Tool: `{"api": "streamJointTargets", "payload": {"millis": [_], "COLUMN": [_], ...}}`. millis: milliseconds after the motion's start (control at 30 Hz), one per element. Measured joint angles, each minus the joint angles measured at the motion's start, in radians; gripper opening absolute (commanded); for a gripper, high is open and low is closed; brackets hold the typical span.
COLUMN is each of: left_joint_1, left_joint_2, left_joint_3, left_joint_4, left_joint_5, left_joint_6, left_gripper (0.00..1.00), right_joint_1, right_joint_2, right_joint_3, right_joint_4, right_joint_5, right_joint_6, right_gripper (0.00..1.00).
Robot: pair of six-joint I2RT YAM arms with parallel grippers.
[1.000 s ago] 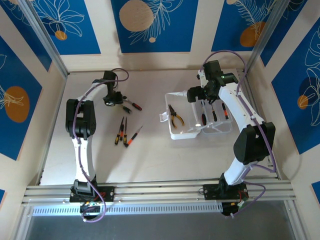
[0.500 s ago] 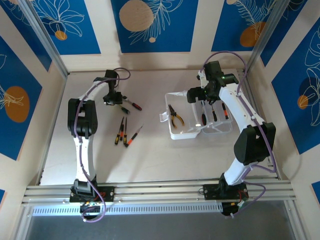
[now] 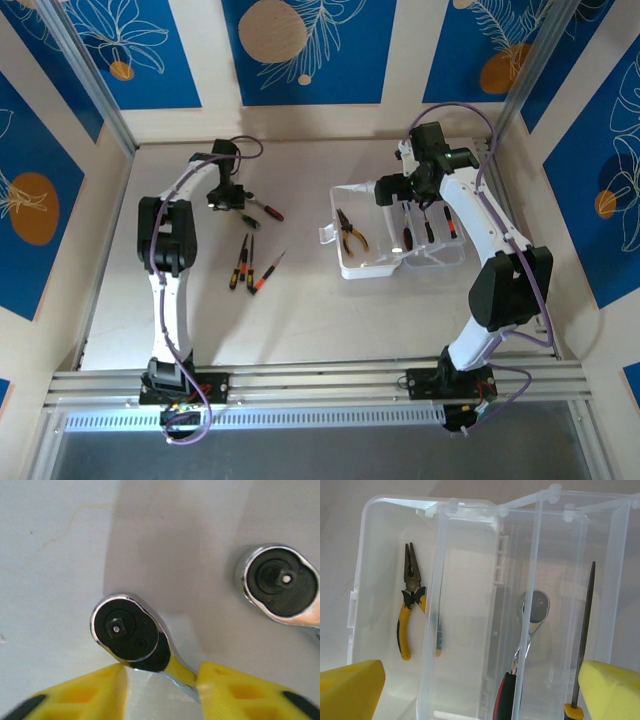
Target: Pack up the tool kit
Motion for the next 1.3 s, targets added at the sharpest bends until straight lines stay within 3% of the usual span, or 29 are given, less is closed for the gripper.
{"api": "streamJointTargets", "payload": {"millis": [233,467,867,1133,1300], "left_joint_1": [-0.013,-0.013,-0.014,-0.014,-0.013], "left_joint_2": [0.001,0.003,0.011,0.029,0.028], "left_joint_3": [0.006,0.006,0.024,0.024,0.018], "left_joint_4": [-0.020,-0.031,-0.072,-0.114,-0.116], "left_joint_5": [-0.003,-0.018,-0.026,0.042,0.058], "left_joint_6": [0.009,0.031,0.035,0.026,0.006], "left_gripper": [0.20,0.37,0.37,0.50,0.48], "right_joint_1": [-0.002,-0.005,-0.007,-0.010,-0.013], "right_joint_2": [0.000,0.000,-0.002,-0.006,-0.015], "right_joint_3": [0.000,0.000,-0.011,-0.027,-0.040], "right_joint_4": [0.000,0.000,0.002,0.009,0.018], "right_joint_5": [-0.008,-0.011,-0.019,-0.030,-0.037], "right_joint_6": [0.000,0.000,0.000,0.000,0.000], "right_gripper": [0.99,0.99,0.99,0.99,0.99]}}
